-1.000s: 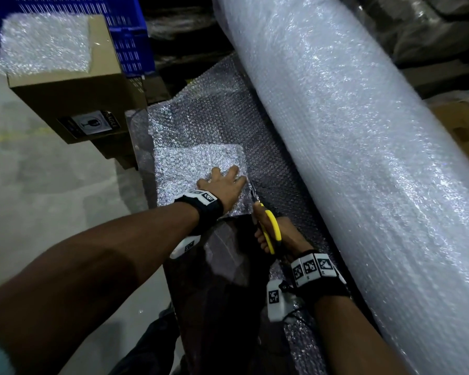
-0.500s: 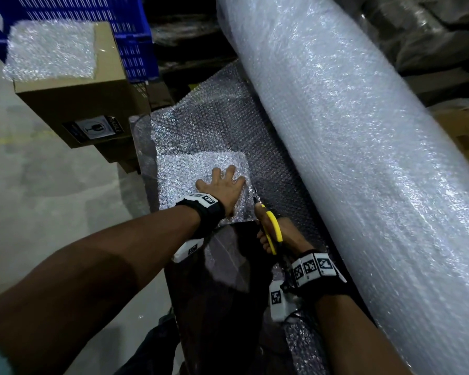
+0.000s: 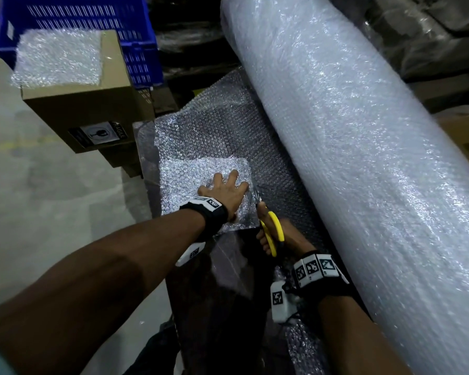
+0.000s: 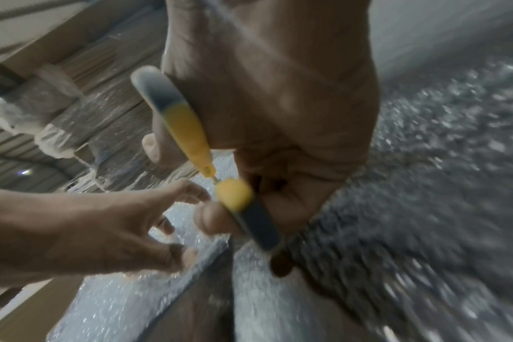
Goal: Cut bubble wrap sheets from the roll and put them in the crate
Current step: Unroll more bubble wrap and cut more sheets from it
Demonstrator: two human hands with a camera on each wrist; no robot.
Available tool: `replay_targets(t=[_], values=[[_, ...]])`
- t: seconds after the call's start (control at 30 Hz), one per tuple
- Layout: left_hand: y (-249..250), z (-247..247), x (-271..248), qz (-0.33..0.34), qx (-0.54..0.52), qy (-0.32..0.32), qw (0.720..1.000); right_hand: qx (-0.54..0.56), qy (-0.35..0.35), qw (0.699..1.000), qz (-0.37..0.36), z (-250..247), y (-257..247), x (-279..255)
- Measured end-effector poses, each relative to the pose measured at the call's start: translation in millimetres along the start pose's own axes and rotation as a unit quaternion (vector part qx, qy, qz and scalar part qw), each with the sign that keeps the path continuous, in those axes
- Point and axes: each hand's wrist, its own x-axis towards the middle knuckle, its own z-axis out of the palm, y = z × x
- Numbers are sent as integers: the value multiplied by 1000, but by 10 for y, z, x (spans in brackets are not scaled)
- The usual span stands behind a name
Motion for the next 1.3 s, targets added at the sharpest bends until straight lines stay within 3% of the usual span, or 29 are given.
replay_targets(t=[0.83, 1.03, 1.3], values=[[-12, 31, 68, -7, 0, 7, 1000, 23, -36, 999, -34, -1, -194, 189], [-28, 7, 112, -6, -14, -8, 1000, 15, -14, 998, -52, 18, -236, 253], [-41, 42, 150, -8, -6, -3, 1000, 27, -65, 997, -16, -56, -354, 316]])
